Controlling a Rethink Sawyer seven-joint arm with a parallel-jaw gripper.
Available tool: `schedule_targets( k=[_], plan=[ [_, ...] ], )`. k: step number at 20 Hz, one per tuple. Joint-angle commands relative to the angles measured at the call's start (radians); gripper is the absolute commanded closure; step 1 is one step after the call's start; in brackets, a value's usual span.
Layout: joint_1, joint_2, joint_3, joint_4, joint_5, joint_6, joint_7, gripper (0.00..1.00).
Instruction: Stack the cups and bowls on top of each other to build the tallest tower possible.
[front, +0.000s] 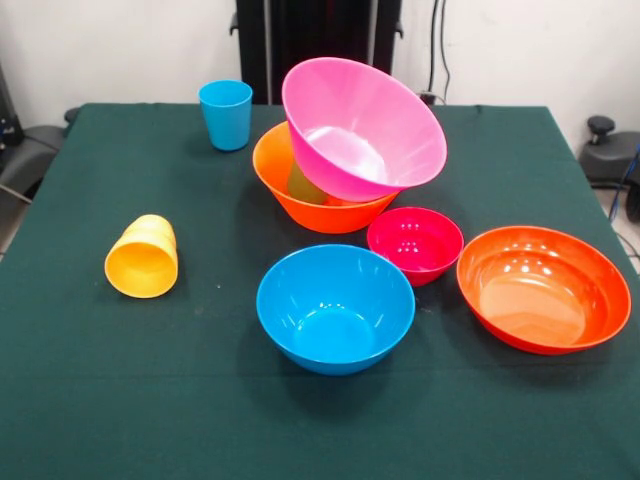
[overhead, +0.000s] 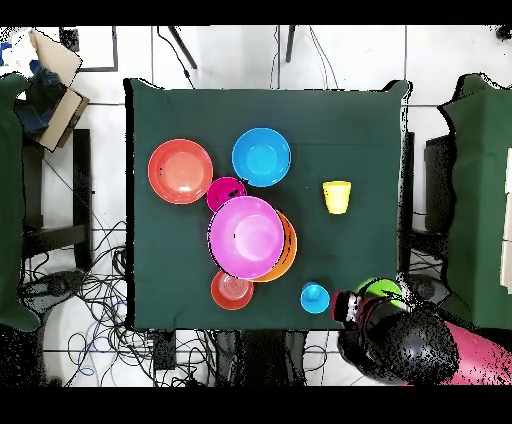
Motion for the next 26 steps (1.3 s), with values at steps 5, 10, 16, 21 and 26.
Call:
schedule_targets(
  k=[5, 10, 16, 21, 26],
  plan=[
    [0.268, 0.301, -0.105, -0.290, -0.126, 0.099, 0.443, 1.00],
    [0.324, 0.327, -0.146, -0.304, -0.119, 0.079, 0.467, 1.00],
    [0.309, 0.312, -0.180, -0.204, -0.129, -0.068, 0.434, 1.00],
    [0.302, 0.243, -0.212, -0.105, -0.112, -0.136, 0.412, 1.00],
    [0.298, -0.031, -0.262, 0.011, 0.012, 0.027, 0.275, 1.00]
  ],
)
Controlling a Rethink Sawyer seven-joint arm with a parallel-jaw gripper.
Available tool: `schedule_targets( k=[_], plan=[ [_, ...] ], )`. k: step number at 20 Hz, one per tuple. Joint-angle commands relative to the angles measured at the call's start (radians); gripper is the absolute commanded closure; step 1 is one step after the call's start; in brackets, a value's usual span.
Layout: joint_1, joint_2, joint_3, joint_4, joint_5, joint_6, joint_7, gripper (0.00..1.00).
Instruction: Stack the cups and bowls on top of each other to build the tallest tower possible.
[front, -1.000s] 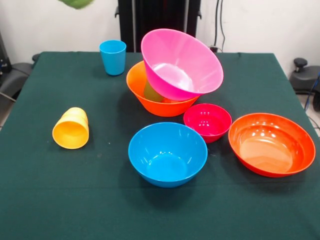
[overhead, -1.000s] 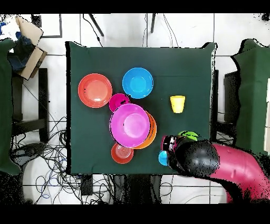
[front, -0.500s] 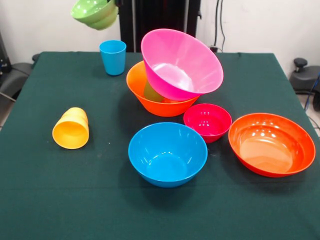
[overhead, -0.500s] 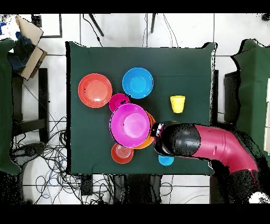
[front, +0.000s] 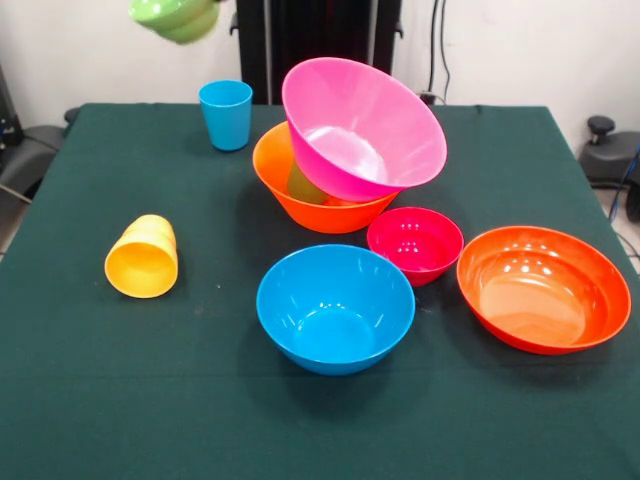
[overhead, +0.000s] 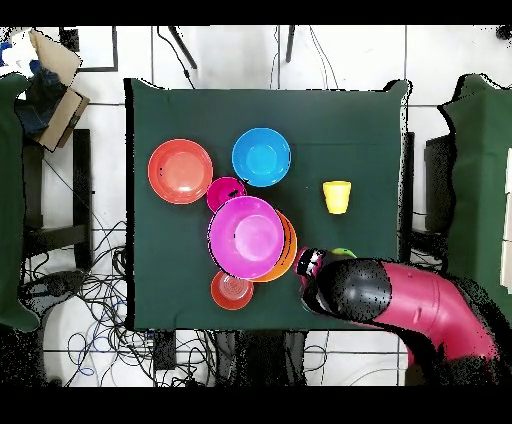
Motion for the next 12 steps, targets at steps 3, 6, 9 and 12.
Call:
schedule_targets(
  k=[3, 6, 9, 12],
  plan=[
    [0.019, -0.295, -0.099, 0.177, 0.069, 0.137, -0.096, 1.00],
    [0.030, -0.283, -0.068, 0.163, 0.022, 0.106, -0.143, 1.00],
    [0.043, -0.282, -0.073, 0.182, 0.017, 0.081, -0.116, 1.00],
    [0.063, -0.291, -0.087, 0.226, 0.057, 0.044, -0.069, 1.00]
  ],
)
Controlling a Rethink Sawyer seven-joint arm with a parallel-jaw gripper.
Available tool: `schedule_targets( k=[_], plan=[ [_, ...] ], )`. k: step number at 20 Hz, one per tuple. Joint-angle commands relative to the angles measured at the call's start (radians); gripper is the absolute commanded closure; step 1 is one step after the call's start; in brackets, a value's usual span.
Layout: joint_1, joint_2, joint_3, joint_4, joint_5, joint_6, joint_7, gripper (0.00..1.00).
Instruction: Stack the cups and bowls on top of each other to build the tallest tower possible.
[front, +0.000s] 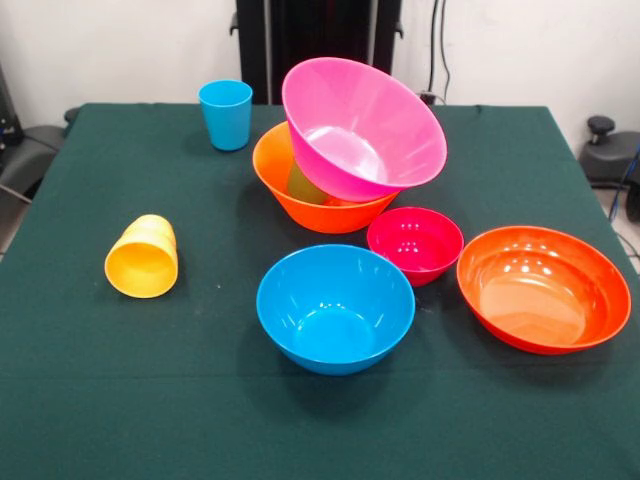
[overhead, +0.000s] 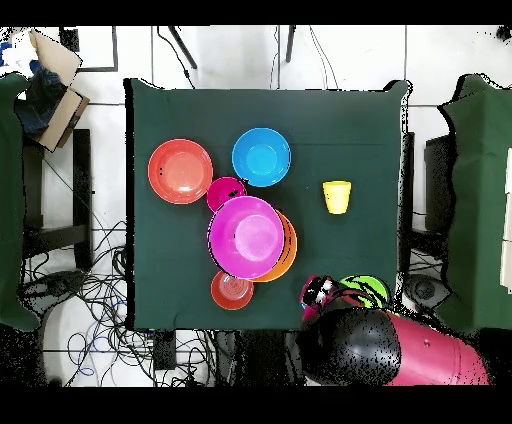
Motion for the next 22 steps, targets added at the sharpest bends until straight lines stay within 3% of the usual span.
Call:
schedule_targets(
  k=[1, 4, 9, 22],
  plan=[
    [0.053, -0.035, -0.020, 0.147, 0.031, -0.007, -0.055, 1.00],
    [0.075, -0.016, -0.026, 0.178, 0.067, -0.069, -0.007, 1.00],
    [0.115, 0.015, -0.039, 0.171, 0.070, -0.099, 0.074, 1.00],
    [0.238, 0.178, -0.075, -0.020, 0.043, -0.066, 0.280, 1.00]
  ],
)
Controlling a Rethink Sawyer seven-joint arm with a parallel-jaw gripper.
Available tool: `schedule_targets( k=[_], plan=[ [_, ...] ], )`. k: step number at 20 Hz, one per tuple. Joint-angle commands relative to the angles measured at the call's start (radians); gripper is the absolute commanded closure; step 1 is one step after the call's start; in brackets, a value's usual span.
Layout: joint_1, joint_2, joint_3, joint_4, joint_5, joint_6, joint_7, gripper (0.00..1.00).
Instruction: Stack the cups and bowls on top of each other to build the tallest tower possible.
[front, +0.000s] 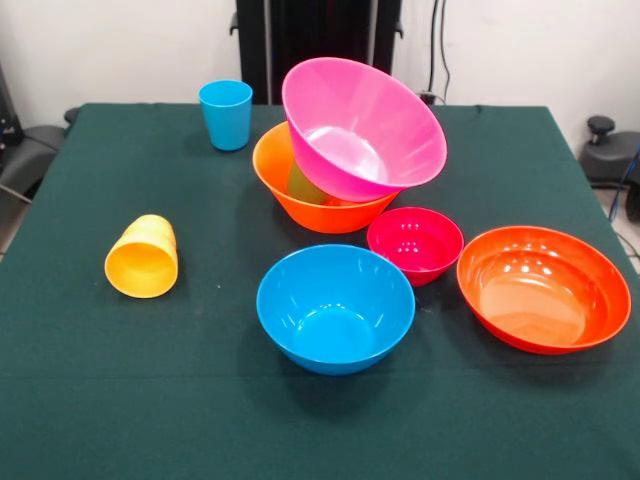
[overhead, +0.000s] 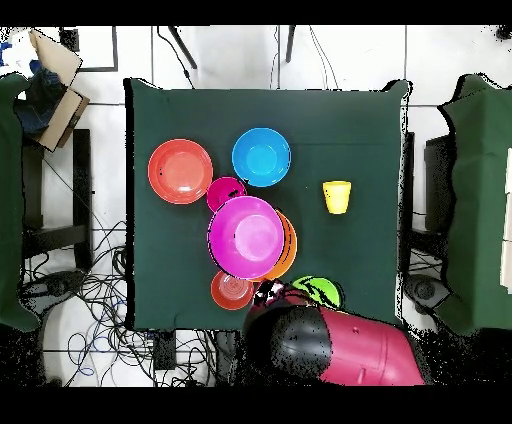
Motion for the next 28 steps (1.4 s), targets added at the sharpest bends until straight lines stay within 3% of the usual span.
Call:
schedule_targets(
  k=[1, 10, 15, 25, 28],
  plan=[
    [0.065, 0.143, -0.024, -0.084, -0.016, -0.036, 0.258, 1.00],
    [0.185, 0.263, -0.063, -0.173, -0.022, -0.081, 0.396, 1.00],
    [0.234, 0.309, -0.096, -0.186, -0.026, -0.122, 0.422, 1.00],
    [0.247, 0.361, -0.123, -0.198, -0.032, -0.172, 0.374, 1.00],
    [0.137, 0.391, -0.073, -0.173, -0.012, -0.227, 0.231, 1.00]
  ],
)
